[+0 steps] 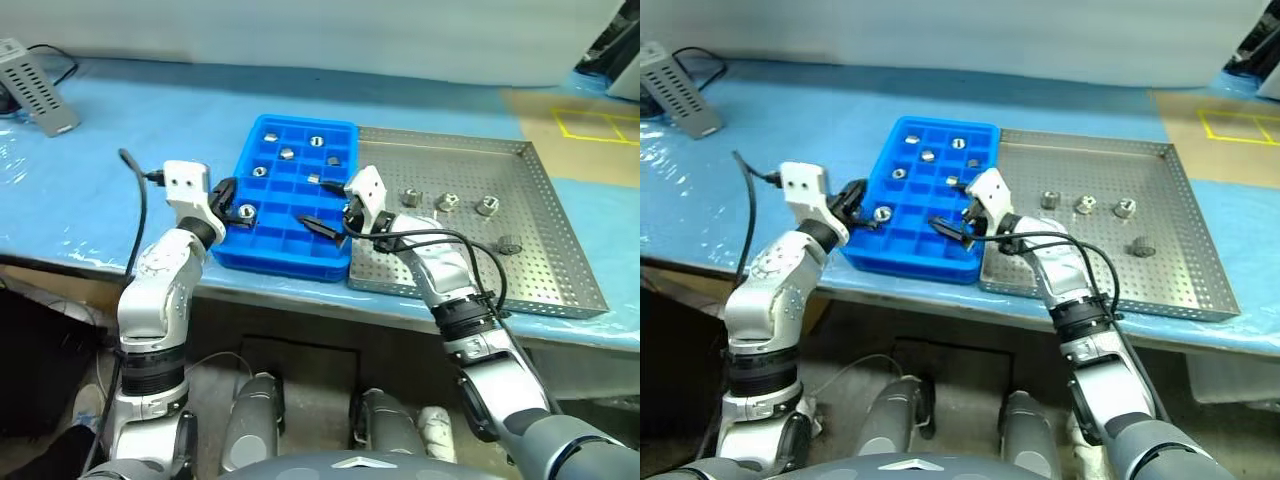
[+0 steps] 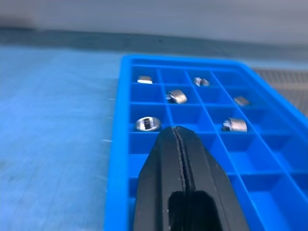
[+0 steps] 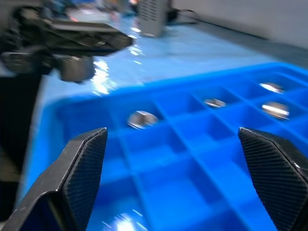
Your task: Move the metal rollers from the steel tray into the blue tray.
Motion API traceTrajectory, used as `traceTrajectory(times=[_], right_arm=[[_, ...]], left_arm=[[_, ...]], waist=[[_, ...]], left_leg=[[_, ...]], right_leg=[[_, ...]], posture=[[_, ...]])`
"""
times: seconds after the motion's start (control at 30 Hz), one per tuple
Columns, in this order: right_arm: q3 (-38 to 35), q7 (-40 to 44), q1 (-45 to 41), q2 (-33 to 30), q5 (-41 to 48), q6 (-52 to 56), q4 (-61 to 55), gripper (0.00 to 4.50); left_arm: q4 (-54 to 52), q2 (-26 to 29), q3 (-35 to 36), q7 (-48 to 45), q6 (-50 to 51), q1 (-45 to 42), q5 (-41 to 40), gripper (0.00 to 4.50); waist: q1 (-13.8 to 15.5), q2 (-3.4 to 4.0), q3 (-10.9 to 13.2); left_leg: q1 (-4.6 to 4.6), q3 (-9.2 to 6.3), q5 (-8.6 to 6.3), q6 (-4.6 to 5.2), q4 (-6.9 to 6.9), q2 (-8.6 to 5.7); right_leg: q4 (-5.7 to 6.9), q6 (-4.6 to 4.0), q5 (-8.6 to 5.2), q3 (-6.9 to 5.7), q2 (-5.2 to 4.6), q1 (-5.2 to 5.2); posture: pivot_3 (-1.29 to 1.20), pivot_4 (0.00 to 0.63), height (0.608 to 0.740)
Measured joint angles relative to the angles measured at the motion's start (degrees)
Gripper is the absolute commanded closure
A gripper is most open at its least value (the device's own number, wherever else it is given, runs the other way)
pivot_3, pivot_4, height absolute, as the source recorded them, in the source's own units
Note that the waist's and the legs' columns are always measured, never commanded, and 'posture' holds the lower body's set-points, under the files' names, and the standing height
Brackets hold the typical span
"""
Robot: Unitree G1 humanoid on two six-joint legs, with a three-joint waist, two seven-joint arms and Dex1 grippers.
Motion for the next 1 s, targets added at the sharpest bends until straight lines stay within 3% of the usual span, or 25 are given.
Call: traceTrajectory(times=[0.2,0.37,0.67,1.0], right_arm=[[-2.9,4.0,-2.4,3.8,9.0,9.4,0.2,0.0],[-4.5,3.4,-2.4,5.6,11.7,13.6,-0.1,0.0],[-4.7,0.6,-1.0,7.7,12.6,15.4,-3.8,0.0],[-7.4,-0.5,0.1,10.6,21.7,24.4,-7.6,0.0]], left_arm=[[-1.0,-6.5,11.7,7.6,6.4,-4.3,-16.8,4.48],[1.0,-9.1,16.2,13.6,9.8,-5.6,-29.7,4.48],[6.2,-10.7,17.2,22.3,9.9,-7.5,-46.4,4.48],[8.8,-11.0,14.9,26.6,7.6,-7.2,-59.2,4.48]], waist=[[1.1,0.0,0.0],[1.1,-0.02,0.0],[0.9,-0.03,0.0],[0.9,-0.04,0.0]], left_leg=[[0.19,-0.02,0.36,-0.49,-0.47,0.0],[0.04,-0.05,0.73,-0.97,-0.86,0.08],[0.01,-0.03,0.82,-1.12,-1.02,0.38],[0.12,-0.03,1.05,-1.51,-1.22,0.39]], right_leg=[[0.03,0.01,0.01,0.02,0.01,-0.01],[-0.04,0.03,0.01,-0.02,0.14,-0.35],[-0.08,0.04,0.01,-0.05,0.42,-0.49],[-0.09,0.09,0.02,-0.04,0.43,-0.47]], posture=[[0.13,0.15,0.74],[0.09,0.15,0.74],[0.05,0.15,0.74],[0.05,0.15,0.74]])
